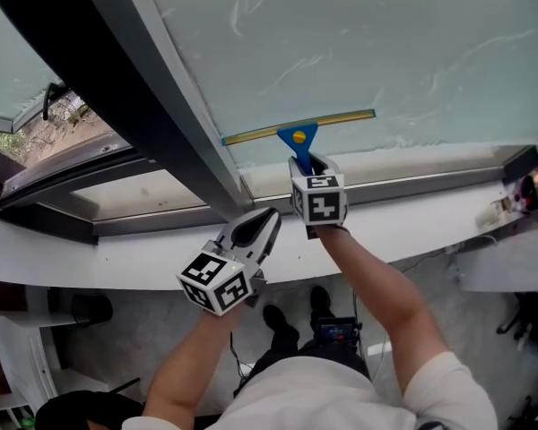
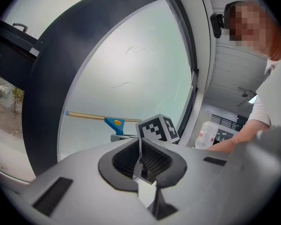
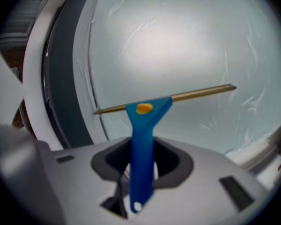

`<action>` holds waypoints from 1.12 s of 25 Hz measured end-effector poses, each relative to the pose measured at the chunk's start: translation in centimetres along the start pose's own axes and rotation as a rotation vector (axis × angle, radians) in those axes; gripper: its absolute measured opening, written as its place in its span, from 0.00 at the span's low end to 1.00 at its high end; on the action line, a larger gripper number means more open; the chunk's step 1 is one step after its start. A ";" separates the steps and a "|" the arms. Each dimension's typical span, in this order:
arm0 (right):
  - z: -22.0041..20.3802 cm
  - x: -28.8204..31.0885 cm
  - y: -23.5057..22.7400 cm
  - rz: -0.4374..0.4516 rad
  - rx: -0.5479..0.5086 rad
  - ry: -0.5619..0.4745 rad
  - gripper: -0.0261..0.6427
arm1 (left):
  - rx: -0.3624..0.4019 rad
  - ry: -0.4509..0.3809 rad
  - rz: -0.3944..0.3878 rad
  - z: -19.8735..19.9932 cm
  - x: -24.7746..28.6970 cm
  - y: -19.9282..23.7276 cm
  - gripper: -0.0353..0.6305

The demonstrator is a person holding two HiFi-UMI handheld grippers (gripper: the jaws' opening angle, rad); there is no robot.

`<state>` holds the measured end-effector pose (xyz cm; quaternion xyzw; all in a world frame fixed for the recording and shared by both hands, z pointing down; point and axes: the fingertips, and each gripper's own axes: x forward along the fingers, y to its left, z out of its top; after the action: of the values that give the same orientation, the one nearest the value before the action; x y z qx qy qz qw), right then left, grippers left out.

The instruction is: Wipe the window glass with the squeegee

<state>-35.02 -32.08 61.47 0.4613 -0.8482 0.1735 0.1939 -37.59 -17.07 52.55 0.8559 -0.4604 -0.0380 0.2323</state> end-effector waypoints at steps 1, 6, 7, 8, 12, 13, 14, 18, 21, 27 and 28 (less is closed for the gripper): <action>-0.3 0.1 0.0 -0.002 0.002 0.004 0.26 | -0.001 0.003 0.000 -0.2 0.0 0.0 0.11; -1.2 0.9 0.1 -0.003 0.017 0.005 0.26 | -0.006 0.015 0.004 -0.9 0.0 0.3 0.11; -1.3 1.0 0.1 -0.004 0.021 0.003 0.26 | -0.007 0.018 0.004 -1.1 0.0 0.4 0.11; -1.6 1.2 0.1 -0.004 0.026 0.007 0.26 | -0.009 0.020 0.004 -1.2 0.1 0.5 0.11; -2.5 1.7 0.0 -0.005 0.040 0.020 0.26 | -0.016 0.030 0.002 -2.0 0.2 0.7 0.11; -2.6 1.7 -0.1 -0.006 0.039 0.019 0.26 | -0.016 0.032 0.001 -2.2 0.2 0.8 0.11; -2.7 1.9 -0.1 -0.007 0.038 0.017 0.26 | -0.017 0.034 0.000 -2.3 0.3 0.8 0.11; -3.2 2.3 -0.2 -0.005 0.041 0.014 0.26 | -0.022 0.039 0.001 -2.9 0.3 1.2 0.11; -3.5 2.5 -0.4 -0.006 0.031 0.009 0.26 | -0.027 0.044 0.001 -3.3 0.3 1.4 0.11; -5.3 3.4 -0.6 -0.005 0.039 0.024 0.26 | -0.037 0.062 0.001 -4.5 0.3 1.8 0.11; -5.7 3.5 -0.7 -0.005 0.040 0.028 0.26 | -0.038 0.066 0.001 -4.7 0.3 1.9 0.11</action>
<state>-35.25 -32.25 68.17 0.4647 -0.8406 0.1967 0.1969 -37.58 -16.55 57.59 0.8518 -0.4524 -0.0185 0.2635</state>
